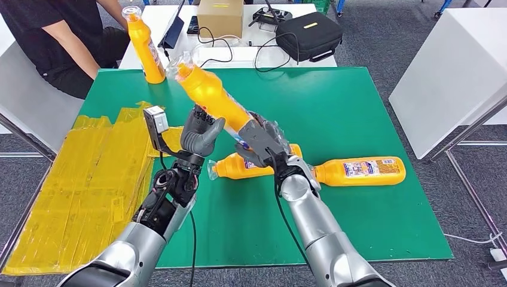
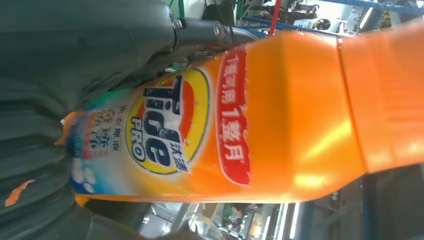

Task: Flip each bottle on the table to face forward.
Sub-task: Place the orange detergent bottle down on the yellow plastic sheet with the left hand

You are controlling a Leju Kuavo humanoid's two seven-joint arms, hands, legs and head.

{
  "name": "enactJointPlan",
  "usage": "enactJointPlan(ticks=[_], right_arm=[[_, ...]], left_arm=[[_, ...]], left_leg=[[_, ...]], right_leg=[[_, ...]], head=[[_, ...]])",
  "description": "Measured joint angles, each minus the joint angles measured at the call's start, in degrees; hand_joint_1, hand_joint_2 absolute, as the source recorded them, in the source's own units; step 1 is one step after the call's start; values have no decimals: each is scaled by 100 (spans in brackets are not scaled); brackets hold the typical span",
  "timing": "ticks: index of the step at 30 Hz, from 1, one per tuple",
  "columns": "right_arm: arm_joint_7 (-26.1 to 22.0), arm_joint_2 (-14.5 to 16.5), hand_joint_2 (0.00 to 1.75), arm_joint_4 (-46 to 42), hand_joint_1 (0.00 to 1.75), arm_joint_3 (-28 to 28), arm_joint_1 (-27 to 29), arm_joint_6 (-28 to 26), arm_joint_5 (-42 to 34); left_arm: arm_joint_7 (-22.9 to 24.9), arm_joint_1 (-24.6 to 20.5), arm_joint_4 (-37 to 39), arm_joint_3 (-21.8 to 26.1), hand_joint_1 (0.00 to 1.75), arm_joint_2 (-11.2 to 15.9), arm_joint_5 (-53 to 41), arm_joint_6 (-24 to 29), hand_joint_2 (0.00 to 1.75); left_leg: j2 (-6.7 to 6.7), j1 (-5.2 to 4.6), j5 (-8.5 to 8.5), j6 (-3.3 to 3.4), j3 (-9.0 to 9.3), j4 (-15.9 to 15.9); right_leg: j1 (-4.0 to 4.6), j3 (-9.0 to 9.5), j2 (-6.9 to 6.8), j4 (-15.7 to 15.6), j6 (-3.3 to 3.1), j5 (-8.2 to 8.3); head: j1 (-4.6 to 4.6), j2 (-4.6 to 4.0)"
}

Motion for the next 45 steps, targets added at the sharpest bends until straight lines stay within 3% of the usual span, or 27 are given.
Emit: enactJointPlan(ticks=[6,22,29,34,38,42,45], right_arm=[[256,38,175,649,175,707,-267,-488,-493],[1183,-90,175,1485,175,2949,-928,-663,-1883],[1232,-148,175,1578,175,3366,-1046,-660,-1996],[1521,-155,175,1609,175,3908,-1076,-634,-2333],[1658,-156,175,1667,175,4358,-1184,-624,-2612],[1633,-161,175,1784,175,4612,-1315,-612,-2772],[1596,-168,175,1874,175,4746,-1397,-597,-2835]], left_arm=[[-75,-55,59,12,0,2,31,-23,175],[86,39,91,60,0,160,-385,309,175],[125,29,95,58,0,198,-577,434,175],[297,-278,233,-13,0,355,-1732,763,175],[252,-677,762,-144,1,554,-2094,518,175],[50,-934,1264,-159,168,632,-2009,264,175],[-44,-1054,1519,-157,175,651,-1940,176,175]], left_leg=[[0,0,1,1,-1,0],[2,0,3,1,-1,1],[3,0,3,1,-2,1],[3,1,5,-1,-2,1],[3,2,10,-8,-2,1],[0,1,13,-9,-2,1],[0,1,13,-9,-3,1]], right_leg=[[0,-2,0,0,0,0],[0,-8,2,0,0,0],[0,-8,3,0,0,0],[1,-9,3,3,0,1],[1,-9,3,7,-1,1],[0,-8,2,8,-1,2],[0,-8,1,8,0,2]], head=[[1,0],[2,0],[1,0],[1,0],[2,0],[2,0],[2,0]])
